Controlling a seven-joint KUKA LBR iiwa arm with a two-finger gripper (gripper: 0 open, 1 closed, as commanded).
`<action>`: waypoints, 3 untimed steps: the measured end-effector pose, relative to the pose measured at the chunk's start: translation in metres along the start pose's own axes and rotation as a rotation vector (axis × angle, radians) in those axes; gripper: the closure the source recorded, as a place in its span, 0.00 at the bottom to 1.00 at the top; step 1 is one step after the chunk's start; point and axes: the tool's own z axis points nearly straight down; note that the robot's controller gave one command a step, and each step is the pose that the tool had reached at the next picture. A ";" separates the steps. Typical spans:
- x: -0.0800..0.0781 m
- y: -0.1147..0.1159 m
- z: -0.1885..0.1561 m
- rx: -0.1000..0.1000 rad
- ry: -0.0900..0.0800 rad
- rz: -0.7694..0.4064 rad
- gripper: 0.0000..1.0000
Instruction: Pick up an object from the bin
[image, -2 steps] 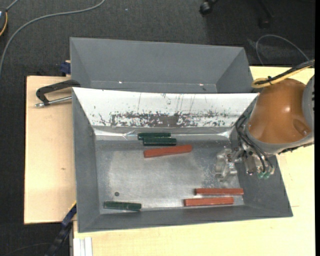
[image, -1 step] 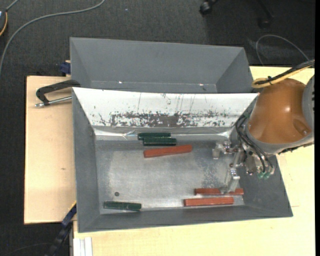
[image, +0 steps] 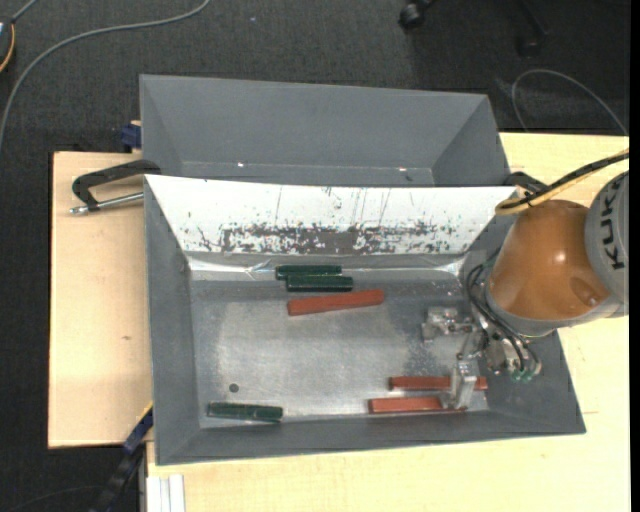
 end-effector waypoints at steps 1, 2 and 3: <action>-0.023 -0.019 -0.001 0.001 -0.006 0.086 0.00; -0.022 -0.018 0.000 0.001 -0.005 0.085 1.00; -0.031 -0.017 -0.212 0.005 -0.015 -0.103 1.00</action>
Offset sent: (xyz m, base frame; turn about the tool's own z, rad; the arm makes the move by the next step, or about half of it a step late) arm 0.0216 -0.0180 -0.0003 0.0864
